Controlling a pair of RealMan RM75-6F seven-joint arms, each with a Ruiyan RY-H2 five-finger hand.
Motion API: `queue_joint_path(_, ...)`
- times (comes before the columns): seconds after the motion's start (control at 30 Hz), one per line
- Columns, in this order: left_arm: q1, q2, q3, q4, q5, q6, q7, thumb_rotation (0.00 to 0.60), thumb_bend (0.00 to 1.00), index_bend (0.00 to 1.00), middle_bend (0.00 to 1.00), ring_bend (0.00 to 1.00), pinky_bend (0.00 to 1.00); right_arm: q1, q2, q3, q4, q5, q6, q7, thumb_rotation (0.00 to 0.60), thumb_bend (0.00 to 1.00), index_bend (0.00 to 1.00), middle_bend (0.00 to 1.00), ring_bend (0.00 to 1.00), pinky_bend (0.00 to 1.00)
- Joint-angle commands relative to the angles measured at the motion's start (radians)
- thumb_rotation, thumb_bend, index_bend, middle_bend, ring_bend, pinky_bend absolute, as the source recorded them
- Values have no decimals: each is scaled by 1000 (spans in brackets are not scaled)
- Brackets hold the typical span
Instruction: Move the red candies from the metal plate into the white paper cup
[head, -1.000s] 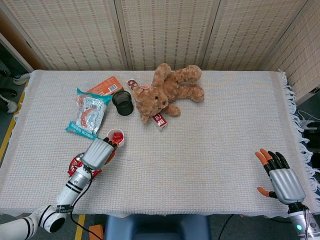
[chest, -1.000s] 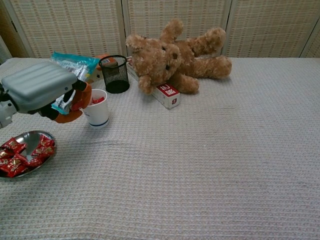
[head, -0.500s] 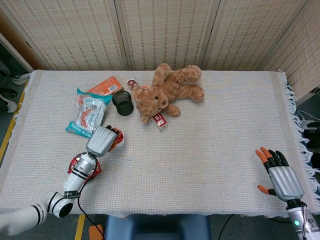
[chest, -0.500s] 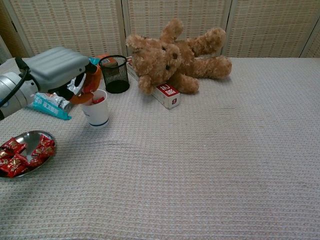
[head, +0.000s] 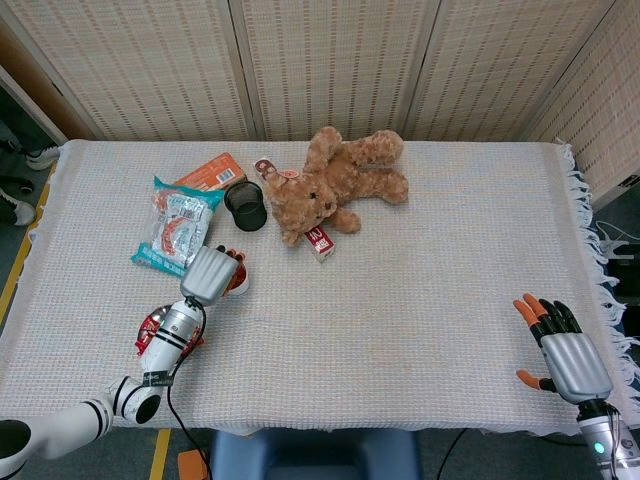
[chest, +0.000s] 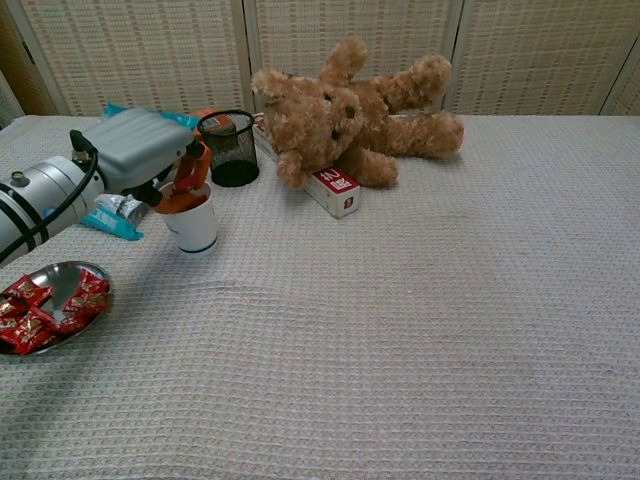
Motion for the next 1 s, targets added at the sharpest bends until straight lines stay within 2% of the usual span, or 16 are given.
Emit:
queue_joint_path(0.03, 0, 2, 3, -3, 1, 3, 1, 600, 398, 447, 521, 529, 992, 0, -1, 0, 0, 0, 0, -1, 600, 50, 0, 0, 0, 0)
queue_joint_path(0.27, -4, 4, 11, -21, -9, 6, 8, 600, 399, 374, 456, 472, 976, -2, 5, -2, -4, -7, 7, 7, 600, 50, 0, 0, 0, 0)
queue_joint_path(0.63, 10, 37, 29, -94, -35, 18, 33, 600, 395, 202, 272, 362, 969, -7, 15, -4, -3, -19, 20, 27, 600, 50, 0, 0, 0, 0)
queue_joint_path(1.0, 13, 61, 35, -138, -53, 25, 33, 600, 386, 124, 179, 247, 954, -7, 16, -6, -5, -24, 21, 30, 600, 50, 0, 0, 0, 0)
